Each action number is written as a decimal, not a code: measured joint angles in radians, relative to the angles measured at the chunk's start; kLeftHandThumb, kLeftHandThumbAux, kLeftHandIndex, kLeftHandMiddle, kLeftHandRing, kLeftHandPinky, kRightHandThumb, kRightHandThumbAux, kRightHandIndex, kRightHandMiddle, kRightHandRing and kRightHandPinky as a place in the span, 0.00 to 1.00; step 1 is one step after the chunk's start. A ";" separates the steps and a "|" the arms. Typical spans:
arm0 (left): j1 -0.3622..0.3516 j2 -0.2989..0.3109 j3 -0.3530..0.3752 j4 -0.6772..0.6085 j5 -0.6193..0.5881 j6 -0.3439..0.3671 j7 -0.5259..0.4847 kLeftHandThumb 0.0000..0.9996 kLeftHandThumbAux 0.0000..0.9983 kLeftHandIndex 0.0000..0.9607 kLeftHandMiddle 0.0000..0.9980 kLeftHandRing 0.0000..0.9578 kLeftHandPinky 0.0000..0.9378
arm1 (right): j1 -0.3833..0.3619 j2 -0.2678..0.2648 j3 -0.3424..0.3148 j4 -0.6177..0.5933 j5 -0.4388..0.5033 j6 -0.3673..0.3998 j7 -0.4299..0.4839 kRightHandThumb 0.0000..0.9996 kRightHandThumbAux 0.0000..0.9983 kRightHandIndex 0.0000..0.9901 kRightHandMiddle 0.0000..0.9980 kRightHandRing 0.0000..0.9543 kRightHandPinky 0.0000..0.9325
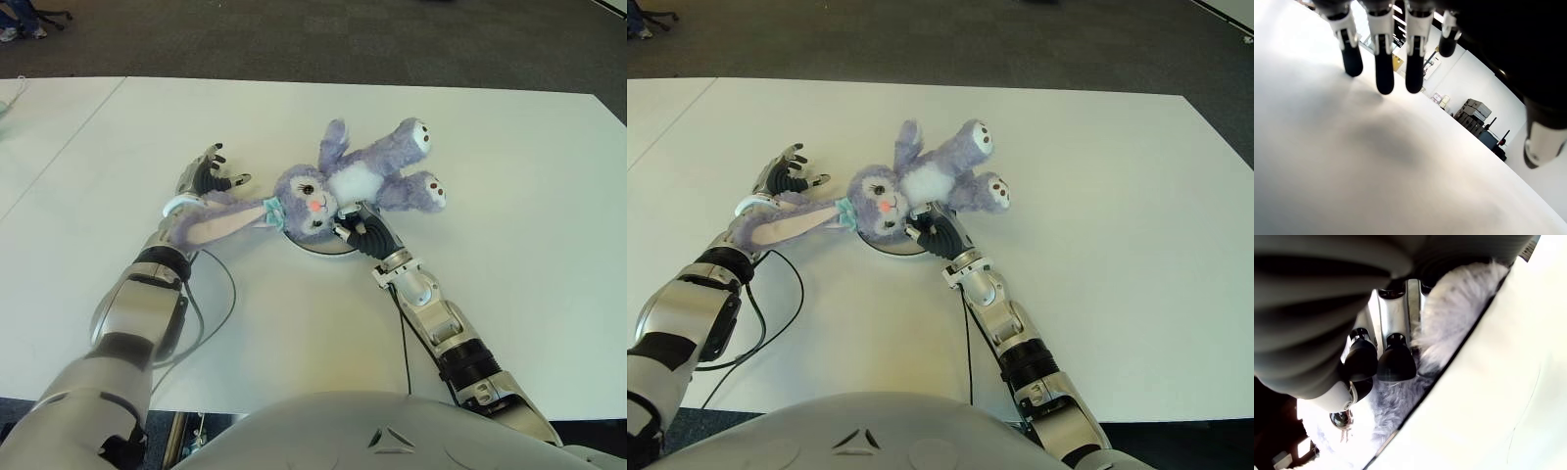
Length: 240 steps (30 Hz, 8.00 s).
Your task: Put the doll into the plate.
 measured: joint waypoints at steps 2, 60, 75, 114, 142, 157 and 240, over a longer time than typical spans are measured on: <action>0.000 0.000 0.000 0.000 0.000 0.000 0.000 0.06 0.53 0.00 0.25 0.26 0.17 | -0.012 0.000 -0.001 0.015 0.008 -0.015 0.001 0.73 0.68 0.49 0.80 0.86 0.86; -0.018 -0.015 -0.037 0.000 0.011 0.032 -0.042 0.04 0.45 0.00 0.12 0.15 0.16 | 0.083 -0.321 -0.249 -0.677 0.615 0.179 0.660 0.07 0.19 0.00 0.00 0.00 0.00; -0.019 -0.008 -0.037 -0.001 0.011 0.032 -0.043 0.02 0.46 0.00 0.23 0.26 0.18 | -0.173 -0.165 -0.361 -0.518 1.030 0.458 0.743 0.09 0.28 0.00 0.00 0.00 0.00; -0.010 0.007 -0.032 -0.011 0.009 -0.005 -0.033 0.02 0.49 0.00 0.24 0.26 0.18 | -0.588 -0.292 -0.911 0.709 1.084 0.124 0.820 0.00 0.65 0.02 0.04 0.00 0.00; -0.012 -0.033 0.036 0.000 -0.062 -0.016 -0.053 0.00 0.55 0.00 0.12 0.13 0.07 | -0.642 -0.058 -0.677 1.051 0.625 0.032 0.325 0.00 0.74 0.02 0.00 0.00 0.00; -0.064 -0.167 0.283 0.025 -0.326 -0.021 -0.153 0.00 0.57 0.00 0.01 0.00 0.00 | -0.653 -0.061 -0.656 1.049 0.536 0.072 0.156 0.00 0.71 0.01 0.01 0.00 0.00; 0.074 -0.396 0.475 -0.045 -0.414 -0.287 -0.373 0.00 0.59 0.07 0.11 0.10 0.09 | -0.523 0.096 -0.699 0.972 0.457 -0.227 -0.041 0.00 0.82 0.14 0.19 0.17 0.18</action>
